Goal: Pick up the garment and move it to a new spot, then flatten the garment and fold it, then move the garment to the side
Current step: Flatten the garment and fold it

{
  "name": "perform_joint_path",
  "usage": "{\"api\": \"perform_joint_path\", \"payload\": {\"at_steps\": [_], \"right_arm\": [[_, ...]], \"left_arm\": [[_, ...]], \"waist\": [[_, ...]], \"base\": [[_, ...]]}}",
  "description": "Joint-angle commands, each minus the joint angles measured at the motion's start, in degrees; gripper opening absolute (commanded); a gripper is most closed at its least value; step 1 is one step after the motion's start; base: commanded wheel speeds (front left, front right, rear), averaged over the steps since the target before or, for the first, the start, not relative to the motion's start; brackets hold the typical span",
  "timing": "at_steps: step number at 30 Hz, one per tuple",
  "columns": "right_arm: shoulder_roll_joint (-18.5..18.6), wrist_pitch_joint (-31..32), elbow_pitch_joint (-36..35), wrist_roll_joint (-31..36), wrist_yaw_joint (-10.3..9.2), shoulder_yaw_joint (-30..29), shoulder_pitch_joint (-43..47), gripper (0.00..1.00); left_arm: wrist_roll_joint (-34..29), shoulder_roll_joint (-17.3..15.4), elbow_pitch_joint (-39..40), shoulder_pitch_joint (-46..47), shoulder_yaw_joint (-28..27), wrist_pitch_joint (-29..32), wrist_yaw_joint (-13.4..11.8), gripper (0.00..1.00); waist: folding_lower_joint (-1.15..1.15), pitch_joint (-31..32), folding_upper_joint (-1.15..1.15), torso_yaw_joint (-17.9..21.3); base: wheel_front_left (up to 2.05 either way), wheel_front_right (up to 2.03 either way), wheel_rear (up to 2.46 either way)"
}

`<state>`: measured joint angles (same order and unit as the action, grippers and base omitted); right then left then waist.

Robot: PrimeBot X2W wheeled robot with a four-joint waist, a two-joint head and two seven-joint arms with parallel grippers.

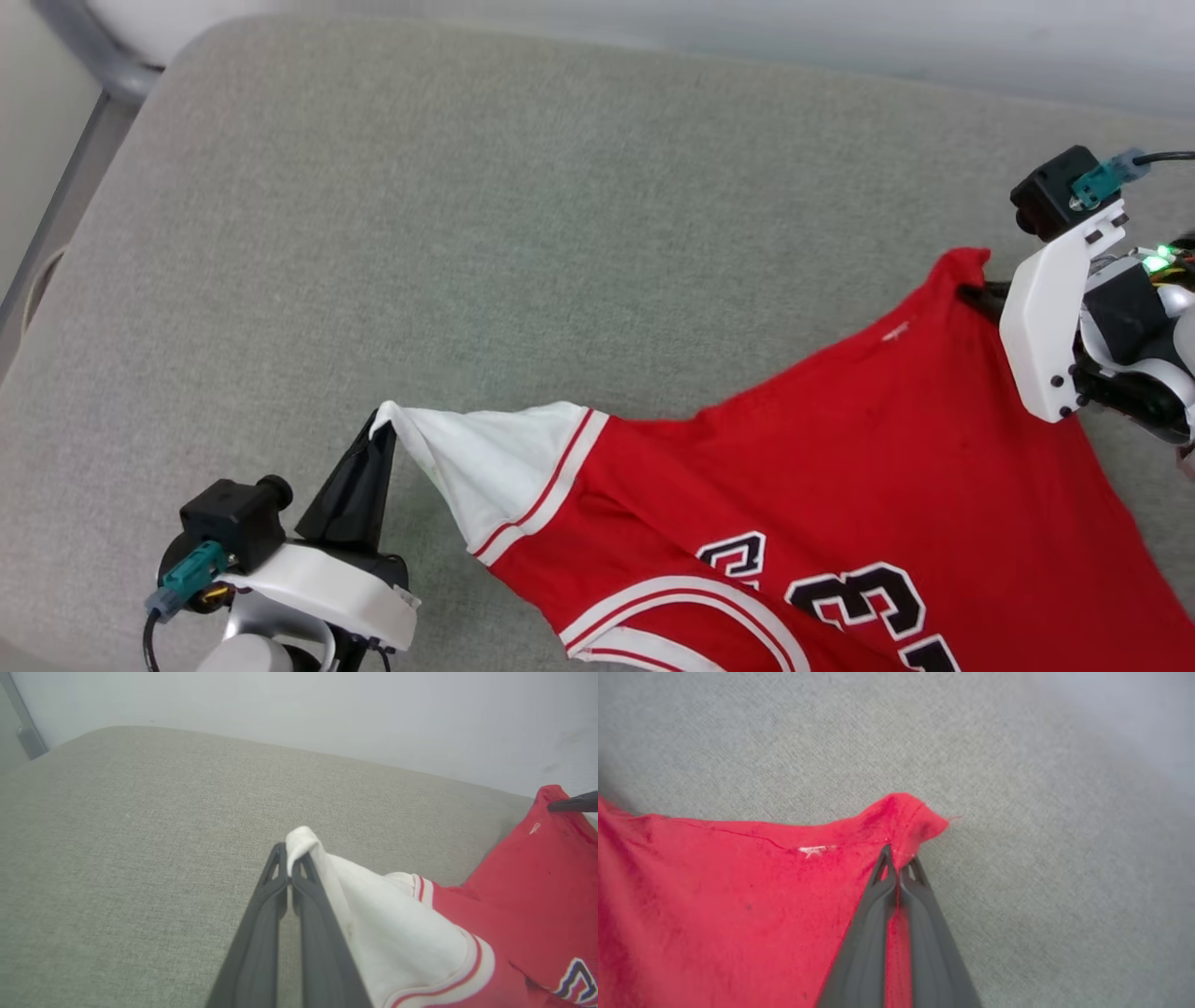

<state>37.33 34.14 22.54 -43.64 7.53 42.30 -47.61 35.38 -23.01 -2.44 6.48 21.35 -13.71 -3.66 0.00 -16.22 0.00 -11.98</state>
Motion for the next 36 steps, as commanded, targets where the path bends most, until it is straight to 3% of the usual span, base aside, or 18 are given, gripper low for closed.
{"api": "perform_joint_path", "payload": {"at_steps": [1,8,18,27,36], "right_arm": [[0.31,-1.82,-0.77,-0.62,-0.08,-0.33,0.96,0.00],[1.62,-10.22,-5.00,-2.24,-0.07,-4.56,3.97,0.00],[0.23,-16.00,-12.87,0.25,-0.07,-17.70,5.36,0.00],[-4.01,-15.61,-18.88,5.45,-0.08,-29.67,3.53,0.00],[-8.05,-12.86,-22.64,10.27,-0.07,-35.20,-2.40,0.00]], "left_arm": [[-0.34,-0.74,0.86,-0.19,-0.36,0.42,-0.27,0.00],[-0.78,-4.21,5.91,2.10,-2.52,2.42,-1.20,0.00],[-1.32,-8.24,13.88,15.16,-5.75,7.44,-0.93,0.00],[-2.07,-8.58,14.81,32.75,-5.61,12.09,1.17,0.00],[-1.91,-7.45,8.82,49.81,-4.91,14.94,4.02,0.00]], "waist": [[0.00,2.95,0.00,2.27],[0.00,8.25,0.00,5.51],[0.00,11.12,0.00,8.74],[0.00,9.95,0.00,10.11],[0.00,3.83,0.00,10.39]], "base": [[0.00,0.00,0.00],[0.00,0.00,0.00],[0.00,0.00,0.00],[0.00,0.00,0.00],[0.00,0.00,0.00]]}}
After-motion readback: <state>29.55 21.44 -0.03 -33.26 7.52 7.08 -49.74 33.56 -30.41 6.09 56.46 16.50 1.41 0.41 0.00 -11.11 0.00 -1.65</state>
